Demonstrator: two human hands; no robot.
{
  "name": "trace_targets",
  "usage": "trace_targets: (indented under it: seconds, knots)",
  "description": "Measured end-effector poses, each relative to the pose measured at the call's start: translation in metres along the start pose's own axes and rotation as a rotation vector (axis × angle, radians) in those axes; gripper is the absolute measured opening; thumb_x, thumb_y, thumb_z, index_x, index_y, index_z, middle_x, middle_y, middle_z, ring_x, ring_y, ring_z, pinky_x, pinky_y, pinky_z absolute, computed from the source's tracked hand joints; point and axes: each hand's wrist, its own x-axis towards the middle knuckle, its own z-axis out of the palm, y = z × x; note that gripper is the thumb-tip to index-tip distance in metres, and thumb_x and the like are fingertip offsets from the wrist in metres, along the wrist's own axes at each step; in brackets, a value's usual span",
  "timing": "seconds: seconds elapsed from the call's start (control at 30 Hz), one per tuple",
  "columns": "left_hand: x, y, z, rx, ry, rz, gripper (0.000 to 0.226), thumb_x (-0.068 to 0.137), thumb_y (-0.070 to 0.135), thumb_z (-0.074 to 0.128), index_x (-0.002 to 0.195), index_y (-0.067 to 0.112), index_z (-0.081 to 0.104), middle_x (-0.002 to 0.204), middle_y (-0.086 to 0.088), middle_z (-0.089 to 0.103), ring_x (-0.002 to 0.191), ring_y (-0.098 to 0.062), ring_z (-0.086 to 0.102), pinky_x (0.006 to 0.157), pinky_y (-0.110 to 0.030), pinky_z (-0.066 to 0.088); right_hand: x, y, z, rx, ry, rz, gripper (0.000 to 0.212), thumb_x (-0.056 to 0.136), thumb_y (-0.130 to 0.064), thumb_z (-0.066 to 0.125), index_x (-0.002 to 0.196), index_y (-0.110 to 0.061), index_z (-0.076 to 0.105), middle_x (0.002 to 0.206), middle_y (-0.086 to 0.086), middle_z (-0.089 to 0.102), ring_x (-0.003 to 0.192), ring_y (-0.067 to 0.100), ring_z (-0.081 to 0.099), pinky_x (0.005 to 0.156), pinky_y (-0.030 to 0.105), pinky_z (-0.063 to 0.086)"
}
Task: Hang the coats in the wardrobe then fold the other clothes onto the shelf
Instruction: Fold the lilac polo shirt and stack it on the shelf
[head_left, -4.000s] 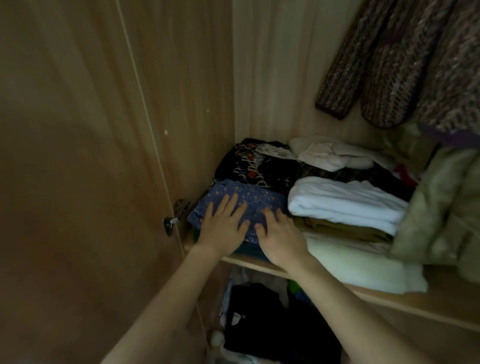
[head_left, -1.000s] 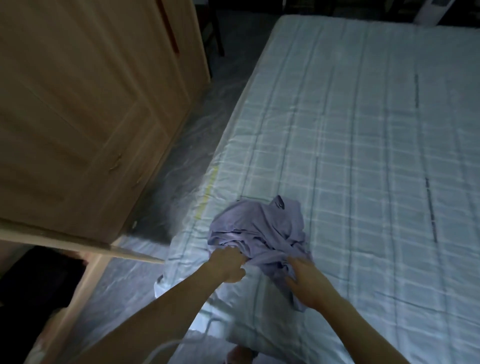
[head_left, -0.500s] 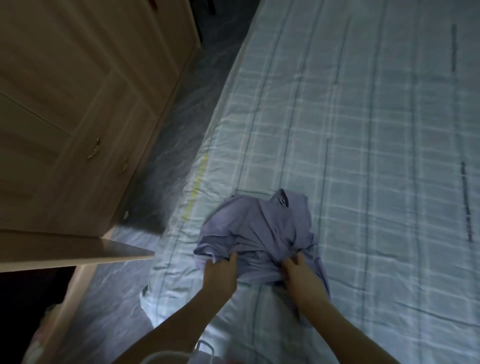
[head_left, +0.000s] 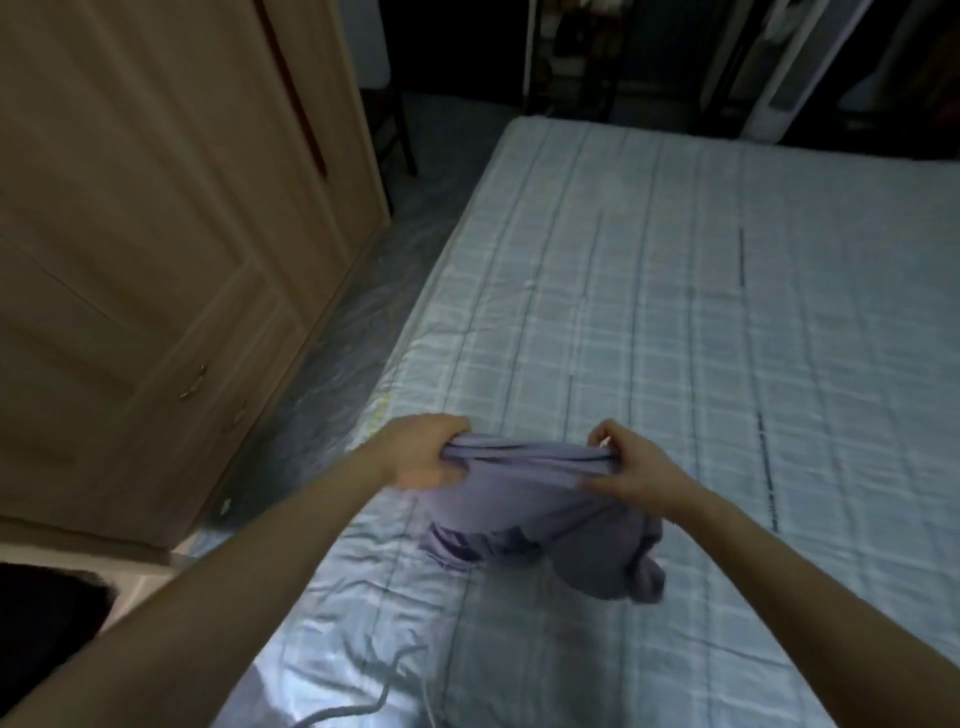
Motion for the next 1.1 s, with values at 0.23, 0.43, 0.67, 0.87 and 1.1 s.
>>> trace_targets:
  seconds: [0.23,0.43,0.67,0.87,1.1]
  knots:
    - [0.024,0.008,-0.131,0.412,0.236,0.028,0.009,0.084,0.023,0.057,0.092,0.021,0.056,0.100,-0.001,0.059,0.100,-0.024,0.058,0.072,-0.034,0.047,-0.015,0.013,-0.125,-0.479,0.358,-0.028,0.014,0.086,-0.019,0.058,0.098,-0.019,0.064,0.093,0.003,0.056,0.093,0.031,0.059,0.073,0.037,0.048]
    - [0.026,0.044,-0.198,0.485,0.163,0.075,0.028,0.089,0.051,0.059,0.069,0.032,0.052,0.067,0.012,0.052,0.073,-0.014,0.056,0.059,-0.031,0.043,-0.039,0.017,-0.184,-0.211,0.414,0.096,0.033,0.081,-0.045,0.051,0.068,-0.018,0.064,0.068,0.010,0.065,0.070,0.027,0.063,0.061,0.033,0.048]
    - [0.031,0.029,-0.186,0.528,-0.192,-0.071,0.057,0.073,0.074,0.060,0.080,0.017,0.065,0.078,0.005,0.067,0.074,-0.015,0.062,0.059,-0.028,0.046,-0.061,0.058,-0.200,-0.637,-0.021,0.137,0.023,0.075,-0.038,0.074,0.066,-0.030,0.054,0.071,-0.008,0.060,0.080,0.018,0.062,0.070,0.028,0.047]
    - [0.050,0.003,-0.133,0.377,-0.431,-0.265,0.050,0.062,0.050,0.075,0.096,0.023,0.052,0.101,0.000,0.057,0.092,-0.022,0.057,0.080,-0.034,0.050,-0.054,0.094,-0.154,-0.531,-0.348,0.385,0.008,0.070,-0.024,0.067,0.062,-0.024,0.063,0.057,-0.010,0.056,0.058,0.007,0.052,0.053,0.018,0.039]
    - [0.076,-0.008,-0.067,0.399,-0.918,-0.385,0.025,0.077,0.039,0.075,0.078,0.016,0.066,0.064,0.001,0.053,0.055,-0.013,0.047,0.053,-0.024,0.041,-0.037,0.119,-0.125,-0.310,-0.510,0.604,0.012,0.065,-0.024,0.073,0.063,-0.020,0.062,0.051,-0.008,0.057,0.039,0.003,0.047,0.042,0.018,0.037]
